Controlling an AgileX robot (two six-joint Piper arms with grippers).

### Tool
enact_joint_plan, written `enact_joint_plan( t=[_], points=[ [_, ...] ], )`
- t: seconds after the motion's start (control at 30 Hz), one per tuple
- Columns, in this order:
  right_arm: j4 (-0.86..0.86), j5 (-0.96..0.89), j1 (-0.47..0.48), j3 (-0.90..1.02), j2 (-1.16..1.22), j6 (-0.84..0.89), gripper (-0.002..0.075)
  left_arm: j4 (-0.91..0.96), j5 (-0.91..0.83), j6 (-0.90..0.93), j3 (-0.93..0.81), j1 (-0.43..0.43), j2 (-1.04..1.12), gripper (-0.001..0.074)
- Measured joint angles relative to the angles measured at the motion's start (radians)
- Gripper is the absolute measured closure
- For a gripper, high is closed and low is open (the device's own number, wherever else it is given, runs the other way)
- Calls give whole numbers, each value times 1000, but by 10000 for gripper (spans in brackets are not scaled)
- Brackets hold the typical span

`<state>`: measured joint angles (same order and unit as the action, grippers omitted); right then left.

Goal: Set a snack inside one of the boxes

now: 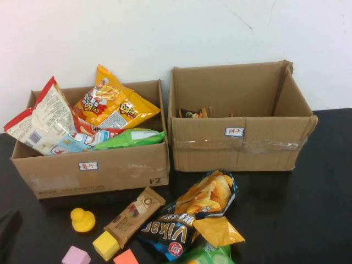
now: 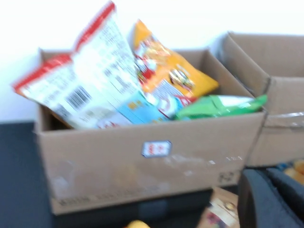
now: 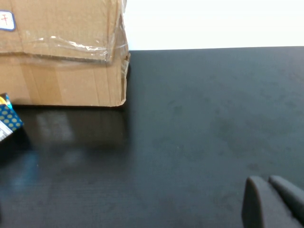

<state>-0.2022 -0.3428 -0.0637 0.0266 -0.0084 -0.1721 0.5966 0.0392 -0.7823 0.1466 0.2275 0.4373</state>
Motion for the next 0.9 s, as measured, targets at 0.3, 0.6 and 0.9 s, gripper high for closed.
enact_joint_plan(
  t=[0.3, 0.6, 0.9],
  points=[
    [0, 0, 0, 0, 0, 0, 727, -597, -19, 675, -151, -150, -309, 736],
    [0, 0, 0, 0, 0, 0, 727, -687, -211, 760, -173, -319, -447, 736],
    [0, 0, 0, 0, 0, 0, 727, -701, -345, 794, -173, -396, -447, 736]
  ],
)
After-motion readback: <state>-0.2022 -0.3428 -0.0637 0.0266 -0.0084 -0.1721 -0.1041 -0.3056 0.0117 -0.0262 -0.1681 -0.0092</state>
